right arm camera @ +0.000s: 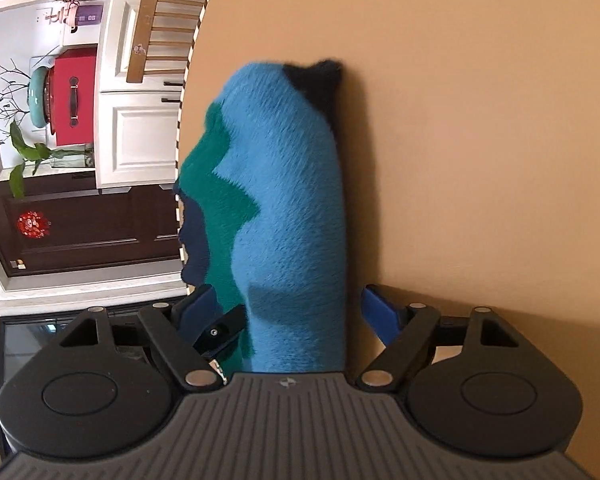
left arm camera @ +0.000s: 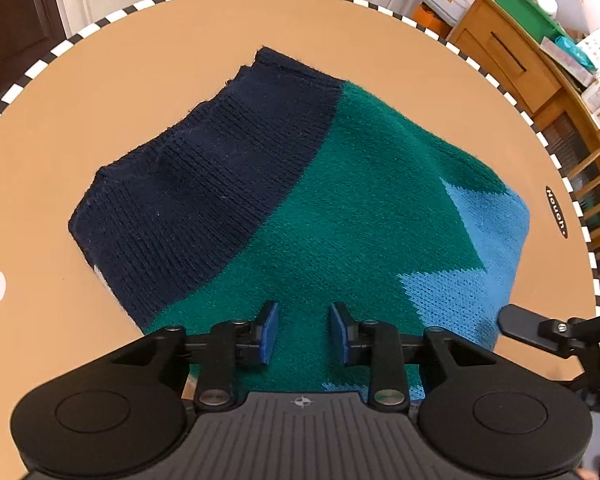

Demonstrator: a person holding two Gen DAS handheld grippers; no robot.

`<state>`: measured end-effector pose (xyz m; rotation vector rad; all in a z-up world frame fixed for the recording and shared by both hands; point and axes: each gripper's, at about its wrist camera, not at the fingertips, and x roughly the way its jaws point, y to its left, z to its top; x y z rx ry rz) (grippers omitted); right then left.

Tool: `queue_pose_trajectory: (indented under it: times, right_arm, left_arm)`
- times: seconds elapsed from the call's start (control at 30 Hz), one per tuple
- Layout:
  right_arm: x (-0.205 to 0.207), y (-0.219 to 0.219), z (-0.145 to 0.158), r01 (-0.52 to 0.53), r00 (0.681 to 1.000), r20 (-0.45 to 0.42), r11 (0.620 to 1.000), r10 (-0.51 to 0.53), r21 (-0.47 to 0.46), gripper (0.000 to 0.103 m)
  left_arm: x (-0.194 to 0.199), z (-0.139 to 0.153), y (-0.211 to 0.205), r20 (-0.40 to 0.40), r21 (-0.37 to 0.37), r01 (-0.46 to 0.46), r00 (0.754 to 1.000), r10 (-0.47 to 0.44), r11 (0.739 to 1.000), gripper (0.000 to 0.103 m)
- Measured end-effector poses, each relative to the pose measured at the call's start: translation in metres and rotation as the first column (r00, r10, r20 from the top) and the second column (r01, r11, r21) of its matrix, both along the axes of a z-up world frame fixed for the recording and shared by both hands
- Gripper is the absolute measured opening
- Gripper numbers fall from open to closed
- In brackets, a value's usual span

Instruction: Fold clothes

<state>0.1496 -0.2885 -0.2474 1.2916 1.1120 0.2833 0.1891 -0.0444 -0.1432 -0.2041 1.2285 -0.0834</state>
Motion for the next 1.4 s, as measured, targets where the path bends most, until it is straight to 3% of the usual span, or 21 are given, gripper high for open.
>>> queue_pose_trajectory:
  times: [0.1, 0.2, 0.3, 0.37, 0.4, 0.5, 0.63, 0.67, 0.77, 0.83, 0.9, 0.97, 1.07, 1.13, 1.27, 1.4]
  right_arm:
    - [0.011, 0.011, 0.001, -0.027, 0.999, 0.021, 1.000, 0.028, -0.010, 0.082]
    - [0.018, 0.019, 0.003, -0.025, 0.998, 0.055, 1.000, 0.026, -0.017, 0.095]
    - [0.025, 0.026, 0.004, -0.037, 0.996, 0.074, 0.999, 0.039, -0.038, 0.094]
    - [0.029, 0.028, 0.007, -0.057, 0.996, 0.062, 0.994, 0.064, -0.096, 0.071]
    - [0.032, 0.028, 0.006, -0.062, 0.998, 0.023, 0.987, 0.066, -0.151, 0.036]
    - [0.028, 0.018, -0.008, -0.028, 1.000, 0.007, 0.997, 0.029, -0.069, 0.034]
    - [0.033, 0.020, -0.002, -0.088, 0.994, 0.056, 0.988, 0.095, -0.130, 0.033]
    - [0.035, 0.020, 0.000, -0.107, 0.992, 0.055, 0.984, 0.116, -0.144, 0.033]
    - [0.048, 0.023, 0.009, -0.173, 0.980, 0.066, 0.963, 0.190, -0.208, 0.032]
    - [0.058, 0.023, 0.015, -0.208, 0.970, 0.071, 0.948, 0.231, -0.240, 0.031]
    - [0.062, 0.020, 0.018, -0.242, 0.962, 0.060, 0.935, 0.266, -0.260, 0.031]
    - [0.072, 0.016, 0.024, -0.279, 0.949, 0.058, 0.910, 0.310, -0.307, 0.031]
    - [0.075, 0.003, 0.028, -0.324, 0.931, 0.043, 0.873, 0.363, -0.365, 0.031]
    - [0.090, -0.001, 0.029, -0.360, 0.918, 0.025, 0.857, 0.397, -0.369, 0.031]
    - [0.108, -0.006, 0.031, -0.408, 0.898, 0.000, 0.832, 0.440, -0.376, 0.031]
    - [0.108, -0.010, 0.031, -0.431, 0.890, -0.020, 0.827, 0.455, -0.362, 0.031]
  left_arm:
    - [0.001, -0.001, 0.006, -0.007, -0.023, -0.002, 1.000, 0.002, 1.000, 0.031]
    - [0.000, -0.002, 0.008, -0.007, -0.032, 0.005, 1.000, -0.005, 0.999, 0.031]
    - [-0.001, -0.002, 0.009, -0.003, -0.034, 0.011, 1.000, -0.011, 0.999, 0.031]
    - [-0.002, -0.002, 0.009, 0.003, -0.025, 0.016, 1.000, -0.016, 1.000, 0.031]
    - [-0.002, -0.001, 0.008, 0.010, -0.013, 0.020, 1.000, -0.020, 1.000, 0.031]
    - [-0.006, 0.000, 0.005, 0.017, -0.002, 0.017, 1.000, -0.017, 1.000, 0.032]
    - [-0.011, 0.004, 0.003, 0.028, 0.006, 0.027, 0.999, -0.027, 1.000, 0.033]
    - [-0.013, 0.006, 0.003, 0.031, 0.009, 0.031, 0.999, -0.032, 0.999, 0.037]
    - [-0.021, 0.017, 0.006, 0.052, 0.038, 0.042, 0.998, -0.044, 0.998, 0.063]
    - [-0.029, 0.029, 0.014, 0.088, 0.065, 0.063, 0.994, -0.068, 0.996, 0.067]
    - [-0.036, 0.041, 0.032, 0.113, 0.090, 0.062, 0.991, -0.072, 0.994, 0.090]
    - [-0.040, 0.050, 0.058, 0.136, 0.112, 0.040, 0.989, -0.056, 0.993, 0.091]
    - [-0.035, 0.054, 0.103, 0.143, 0.043, 0.015, 0.989, -0.021, 0.999, 0.091]
    - [-0.025, 0.049, 0.130, 0.134, -0.062, 0.007, 0.991, 0.001, 0.998, 0.091]
    - [0.006, 0.024, 0.160, 0.095, -0.265, 0.008, 0.995, 0.017, 0.964, 0.091]
    - [0.036, -0.002, 0.168, 0.048, -0.338, 0.023, 0.999, -0.007, 0.941, 0.091]
